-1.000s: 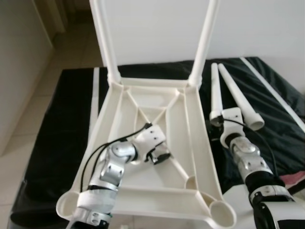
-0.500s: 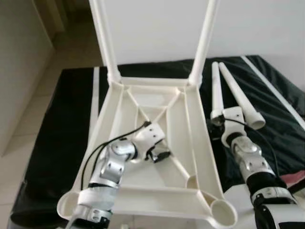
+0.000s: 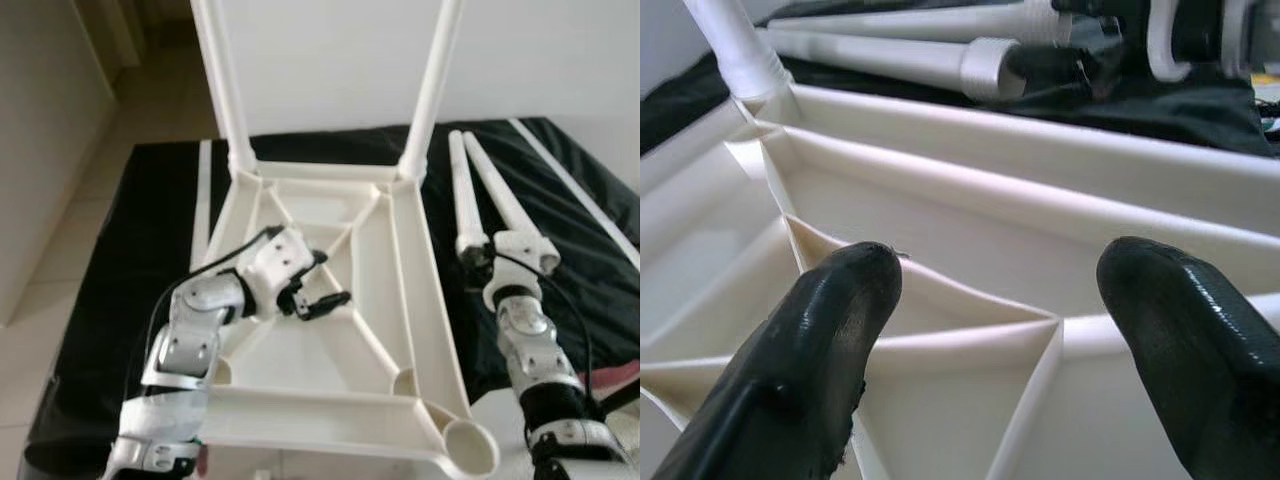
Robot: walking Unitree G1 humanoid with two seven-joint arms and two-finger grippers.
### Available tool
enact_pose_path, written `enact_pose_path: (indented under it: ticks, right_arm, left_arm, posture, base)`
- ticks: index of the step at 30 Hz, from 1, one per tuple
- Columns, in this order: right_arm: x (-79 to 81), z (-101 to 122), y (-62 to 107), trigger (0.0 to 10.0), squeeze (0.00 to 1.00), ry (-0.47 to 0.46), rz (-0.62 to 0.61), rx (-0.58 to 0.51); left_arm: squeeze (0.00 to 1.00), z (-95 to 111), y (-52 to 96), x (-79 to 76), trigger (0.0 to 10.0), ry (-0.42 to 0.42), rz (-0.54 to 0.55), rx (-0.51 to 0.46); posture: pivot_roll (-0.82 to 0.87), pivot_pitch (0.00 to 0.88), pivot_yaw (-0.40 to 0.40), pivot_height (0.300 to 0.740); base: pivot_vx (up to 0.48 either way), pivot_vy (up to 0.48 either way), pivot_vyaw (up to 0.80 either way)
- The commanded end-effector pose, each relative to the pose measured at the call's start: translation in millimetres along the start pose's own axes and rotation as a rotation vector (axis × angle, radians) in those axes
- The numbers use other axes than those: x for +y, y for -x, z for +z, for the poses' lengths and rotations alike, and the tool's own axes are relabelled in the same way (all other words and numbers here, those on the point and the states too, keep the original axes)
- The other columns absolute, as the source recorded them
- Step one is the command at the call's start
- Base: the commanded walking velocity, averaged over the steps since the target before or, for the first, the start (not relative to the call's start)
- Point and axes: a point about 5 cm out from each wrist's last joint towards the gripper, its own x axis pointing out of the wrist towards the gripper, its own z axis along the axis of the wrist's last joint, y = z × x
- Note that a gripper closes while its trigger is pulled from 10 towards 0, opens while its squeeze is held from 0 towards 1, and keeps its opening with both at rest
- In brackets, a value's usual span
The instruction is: Building children table
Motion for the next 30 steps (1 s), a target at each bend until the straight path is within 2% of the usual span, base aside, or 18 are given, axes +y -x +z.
enact_pose_path:
  ticks: [1,5,7,8,10,11,13,16,17,18,20,22,30]
  right_arm:
    - [-3.0,-1,3.3,10.0,0.00,0.003,-0.049,0.006]
    - [1.2,2,8.0,10.0,0.00,-0.008,-0.062,-0.013]
    - [6.4,5,13.6,10.0,0.00,-0.014,-0.061,-0.027]
    - [6.4,5,13.6,10.0,0.00,-0.014,-0.061,-0.027]
    - [12.4,7,19.9,10.0,0.00,-0.016,-0.039,-0.042]
    - [12.4,7,19.9,10.0,0.00,-0.016,-0.039,-0.042]
    - [18.1,3,28.0,10.0,0.00,-0.016,-0.012,-0.036]
    - [19.8,1,31.0,10.0,0.00,-0.018,-0.004,-0.031]
    - [24.0,0,35.8,10.0,0.00,-0.028,0.032,-0.029]
    - [24.0,0,35.8,10.0,0.00,-0.028,0.032,-0.029]
    - [30.2,-2,42.4,10.0,0.00,-0.046,0.097,-0.017]
    - [29.3,-5,44.8,10.0,0.00,-0.021,0.102,0.006]
    - [27.6,-9,45.7,10.0,0.00,-0.017,0.087,0.042]
  left_arm:
    - [0.00,0,3.6,-0.6,10.0,0.007,-0.045,-0.002]
    - [0.00,-2,9.3,1.5,10.0,0.004,-0.049,0.010]
    - [0.00,-4,20.6,-0.4,10.0,0.009,-0.091,0.018]
    - [0.00,-4,20.6,-0.4,10.0,0.009,-0.091,0.018]
    - [0.00,-5,32.2,-5.6,10.0,0.015,-0.146,0.026]
    - [0.00,-5,32.2,-5.6,10.0,0.015,-0.146,0.026]
    - [0.00,-7,41.2,-15.0,10.0,0.026,-0.201,0.026]
    - [0.00,-7,43.4,-18.5,10.0,0.031,-0.217,0.023]
    - [0.00,-8,46.5,-27.1,10.0,0.034,-0.256,0.025]
    - [0.00,-8,46.5,-27.1,10.0,0.034,-0.256,0.025]
    - [0.00,-13,50.1,-39.2,10.0,0.046,-0.306,0.054]
    - [0.00,-23,53.0,-50.1,10.0,0.064,-0.354,0.122]
    - [0.00,-41,54.8,-62.9,10.0,0.069,-0.403,0.235]
  posture:
    - [0.01,0.000,0.018,0.740]
    - [0.01,0.000,0.019,0.740]
    - [0.01,0.000,0.018,0.740]
    - [0.01,0.000,0.018,0.740]
    - [0.01,0.000,0.017,0.740]
    - [0.01,0.000,0.017,0.740]
    - [0.01,0.000,0.012,0.740]
    - [0.01,0.000,0.012,0.740]
    - [0.02,0.001,0.010,0.740]
    - [0.02,0.001,0.010,0.740]
    - [0.02,0.003,0.007,0.740]
    - [0.02,0.005,0.005,0.740]
    - [0.02,0.007,0.005,0.740]
  base:
    - [0.000,0.000,0.00]
    - [0.000,0.000,0.00]
    - [0.000,0.000,0.00]
    - [0.000,0.000,0.00]
    - [0.000,0.000,0.00]
    - [0.000,0.000,0.00]
    - [0.000,0.000,0.00]
    - [0.000,0.000,0.00]
    - [0.000,0.000,0.00]
    - [0.000,0.000,0.00]
    - [0.000,0.000,0.00]
    - [0.000,0.000,0.00]
    - [0.000,0.000,0.00]
